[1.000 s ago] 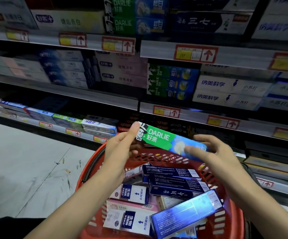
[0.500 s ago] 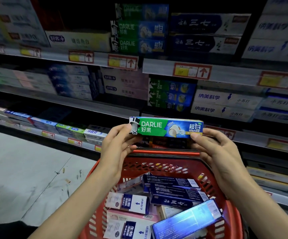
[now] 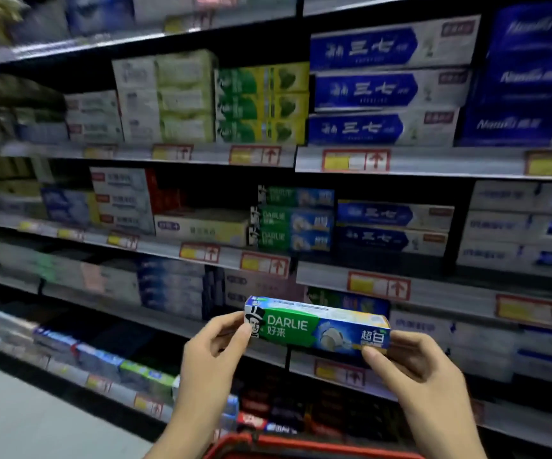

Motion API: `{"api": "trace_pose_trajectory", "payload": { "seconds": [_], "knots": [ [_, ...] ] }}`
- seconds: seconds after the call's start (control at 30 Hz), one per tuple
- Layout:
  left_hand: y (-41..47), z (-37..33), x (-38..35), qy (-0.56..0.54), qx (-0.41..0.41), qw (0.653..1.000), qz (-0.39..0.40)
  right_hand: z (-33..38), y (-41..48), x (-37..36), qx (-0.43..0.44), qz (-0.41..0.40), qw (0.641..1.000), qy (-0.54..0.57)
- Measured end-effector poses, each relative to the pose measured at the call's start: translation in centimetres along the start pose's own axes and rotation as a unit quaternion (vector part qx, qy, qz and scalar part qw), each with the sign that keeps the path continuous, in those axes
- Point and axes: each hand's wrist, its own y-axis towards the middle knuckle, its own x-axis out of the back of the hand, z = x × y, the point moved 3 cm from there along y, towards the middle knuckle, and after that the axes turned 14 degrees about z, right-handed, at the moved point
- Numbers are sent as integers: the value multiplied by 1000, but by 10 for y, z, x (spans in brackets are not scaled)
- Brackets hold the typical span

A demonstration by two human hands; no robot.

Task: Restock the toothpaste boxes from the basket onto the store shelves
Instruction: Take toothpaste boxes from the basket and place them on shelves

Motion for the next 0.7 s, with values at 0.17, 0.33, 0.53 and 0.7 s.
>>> {"api": "trace_pose_trajectory", "payload": {
  "seconds": [0.17,0.33,0.53,0.7],
  "knots": [
    [51,-25,15,19,-48,999,-7,38,50,-18,62,15,997,-43],
    [118,-43,21,40,-113,992,-28,58,112,-32,115,-6,989,-91],
    [208,-57,20,73,-148,986,-38,63,188,-43,138,-47,980,-135],
    [271,-63,16,114,-138,983,-39,60,243,-48,107,-71,984,-127]
  ]
}}
